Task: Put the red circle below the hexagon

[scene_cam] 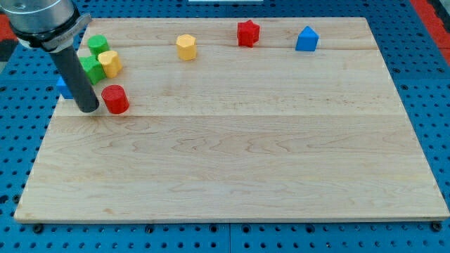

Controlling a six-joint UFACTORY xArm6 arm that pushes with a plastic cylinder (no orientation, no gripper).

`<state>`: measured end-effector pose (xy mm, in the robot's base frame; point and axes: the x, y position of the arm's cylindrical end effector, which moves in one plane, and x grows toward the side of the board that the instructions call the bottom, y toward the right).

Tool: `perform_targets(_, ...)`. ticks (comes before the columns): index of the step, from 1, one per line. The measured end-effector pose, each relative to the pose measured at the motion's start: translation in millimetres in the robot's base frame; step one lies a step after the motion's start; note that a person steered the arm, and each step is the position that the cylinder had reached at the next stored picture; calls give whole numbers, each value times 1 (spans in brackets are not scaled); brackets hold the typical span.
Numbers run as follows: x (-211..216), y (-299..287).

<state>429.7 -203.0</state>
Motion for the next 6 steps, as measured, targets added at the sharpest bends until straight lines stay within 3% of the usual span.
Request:
perform_targets(1,-34,107)
perform_targets(6,-25,93)
